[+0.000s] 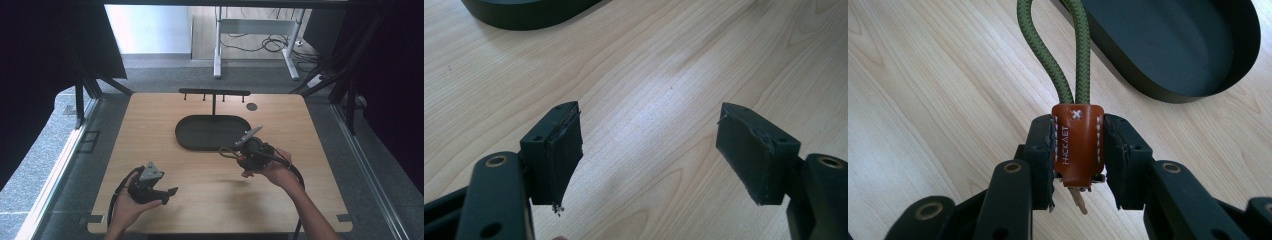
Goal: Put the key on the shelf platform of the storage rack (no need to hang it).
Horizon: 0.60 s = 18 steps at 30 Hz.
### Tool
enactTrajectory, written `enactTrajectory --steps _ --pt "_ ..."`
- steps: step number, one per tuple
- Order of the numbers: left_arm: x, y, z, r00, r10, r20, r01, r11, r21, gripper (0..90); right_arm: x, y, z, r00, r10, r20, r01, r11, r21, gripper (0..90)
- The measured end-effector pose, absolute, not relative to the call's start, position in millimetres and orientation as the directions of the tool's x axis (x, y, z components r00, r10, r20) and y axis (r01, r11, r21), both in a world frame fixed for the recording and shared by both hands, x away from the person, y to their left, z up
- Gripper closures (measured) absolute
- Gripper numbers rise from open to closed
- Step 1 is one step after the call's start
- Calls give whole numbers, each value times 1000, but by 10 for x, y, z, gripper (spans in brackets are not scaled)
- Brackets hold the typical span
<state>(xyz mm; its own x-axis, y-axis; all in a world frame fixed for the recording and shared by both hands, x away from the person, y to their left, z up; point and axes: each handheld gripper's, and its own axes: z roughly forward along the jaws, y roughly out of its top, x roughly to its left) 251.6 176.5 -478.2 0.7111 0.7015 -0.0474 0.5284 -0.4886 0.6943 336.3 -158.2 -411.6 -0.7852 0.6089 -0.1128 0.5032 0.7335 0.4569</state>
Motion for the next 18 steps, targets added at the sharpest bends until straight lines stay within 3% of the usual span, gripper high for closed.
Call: enactTrajectory --steps 18 --pt "2522 1764 -4789 711 702 -47 530 -491 692 270 3483 -1573 -4085 -778 618 -110 512 726 459 668"
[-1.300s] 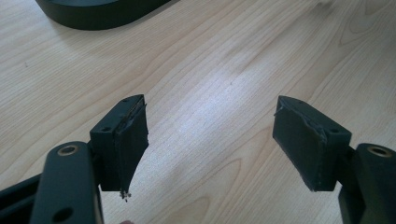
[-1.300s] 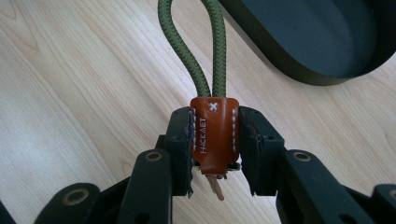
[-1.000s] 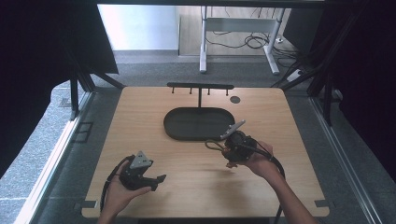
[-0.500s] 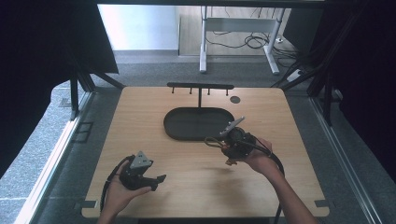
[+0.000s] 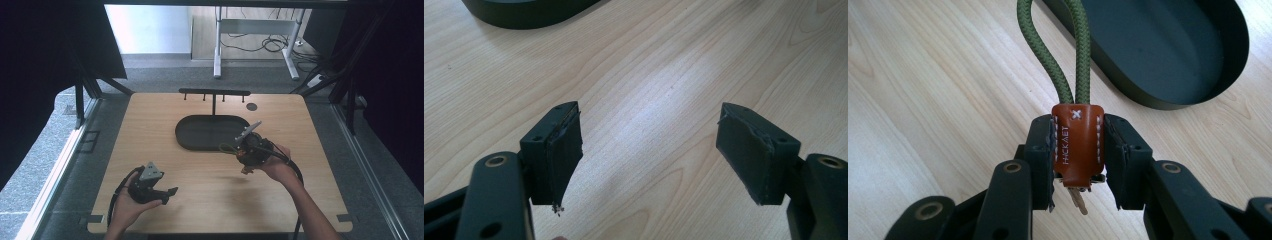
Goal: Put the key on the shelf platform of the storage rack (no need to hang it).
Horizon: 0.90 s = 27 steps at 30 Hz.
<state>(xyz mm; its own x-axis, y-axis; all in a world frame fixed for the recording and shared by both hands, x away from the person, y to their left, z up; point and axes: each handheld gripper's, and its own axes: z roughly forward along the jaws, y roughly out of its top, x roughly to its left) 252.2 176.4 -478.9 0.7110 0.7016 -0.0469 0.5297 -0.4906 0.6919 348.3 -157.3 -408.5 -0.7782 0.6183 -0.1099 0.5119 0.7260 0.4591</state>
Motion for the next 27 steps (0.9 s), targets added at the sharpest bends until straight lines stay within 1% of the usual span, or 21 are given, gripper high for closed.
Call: enactTrajectory --steps 27 --pt "2523 1736 -4800 718 694 -46 528 -501 686 269 3755 -1548 -4029 -779 619 -106 523 733 436 668"
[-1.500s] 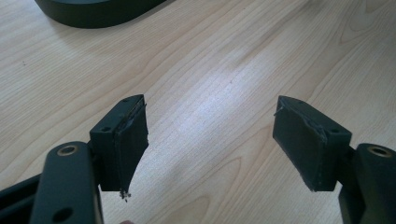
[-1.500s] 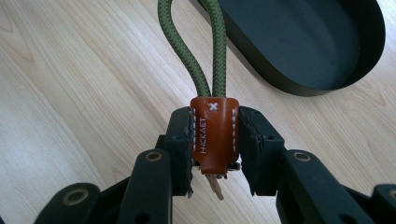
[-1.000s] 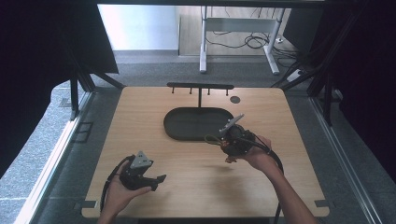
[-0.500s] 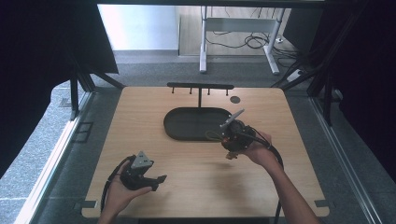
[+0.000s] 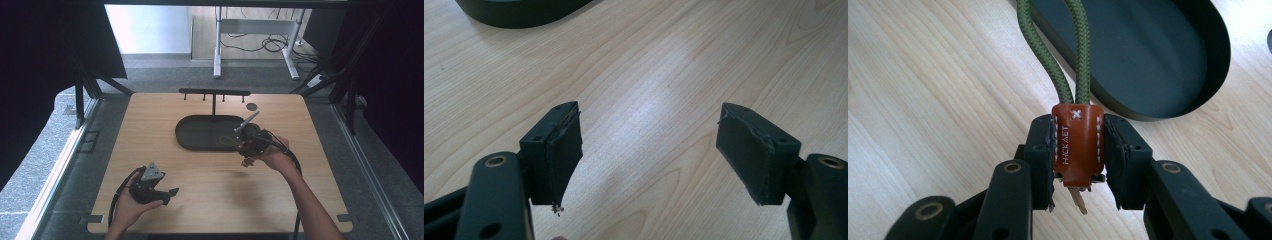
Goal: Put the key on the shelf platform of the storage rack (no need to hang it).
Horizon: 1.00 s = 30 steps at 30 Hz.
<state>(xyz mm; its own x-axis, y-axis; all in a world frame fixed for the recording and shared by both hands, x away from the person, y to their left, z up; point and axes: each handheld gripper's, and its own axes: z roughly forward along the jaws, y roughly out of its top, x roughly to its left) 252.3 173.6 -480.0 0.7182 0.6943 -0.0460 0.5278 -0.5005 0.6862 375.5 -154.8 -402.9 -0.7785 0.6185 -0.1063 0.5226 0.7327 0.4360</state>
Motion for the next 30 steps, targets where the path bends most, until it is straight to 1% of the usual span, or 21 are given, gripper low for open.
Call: enactTrajectory --steps 7,16,30 --pt "2524 1740 -4800 718 694 -47 528 -500 686 269 3845 -1496 -4017 -784 610 -117 512 741 435 668" --pt "2526 1743 -4802 718 695 -48 529 -499 687 269 3969 -1419 -4054 -781 612 -120 522 747 411 668" --pt "2524 1746 -4797 719 694 -47 528 -500 686 269 4095 -1354 -4037 -776 618 -128 529 747 403 668"
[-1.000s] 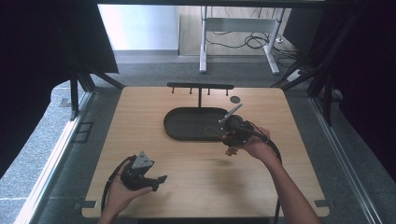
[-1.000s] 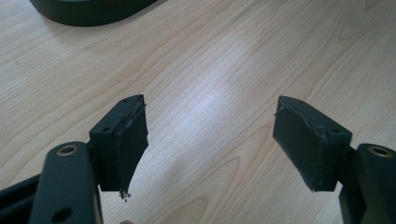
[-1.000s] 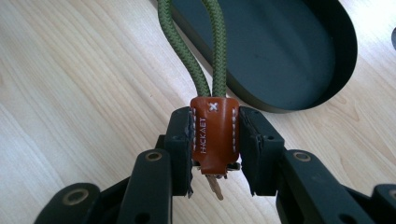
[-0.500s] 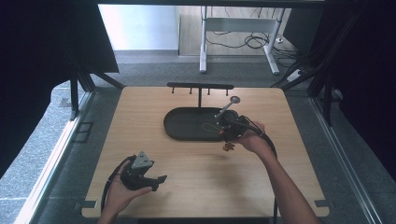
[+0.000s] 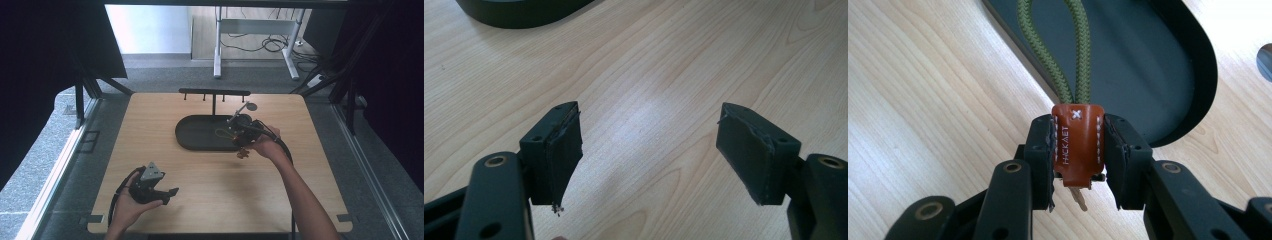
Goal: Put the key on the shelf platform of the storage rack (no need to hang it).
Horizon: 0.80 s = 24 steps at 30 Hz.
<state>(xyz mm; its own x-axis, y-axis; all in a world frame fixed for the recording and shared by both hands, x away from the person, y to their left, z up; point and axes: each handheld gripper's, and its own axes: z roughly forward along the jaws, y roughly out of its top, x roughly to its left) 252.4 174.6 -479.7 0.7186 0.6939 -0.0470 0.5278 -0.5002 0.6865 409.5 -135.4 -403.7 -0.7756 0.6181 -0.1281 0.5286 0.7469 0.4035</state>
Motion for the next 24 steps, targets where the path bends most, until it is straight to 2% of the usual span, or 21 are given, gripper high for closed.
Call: enactTrajectory --steps 24 --pt "2523 1755 -4794 719 694 -52 527 -494 692 269 4422 -1250 -3900 -760 640 -111 549 724 418 667"
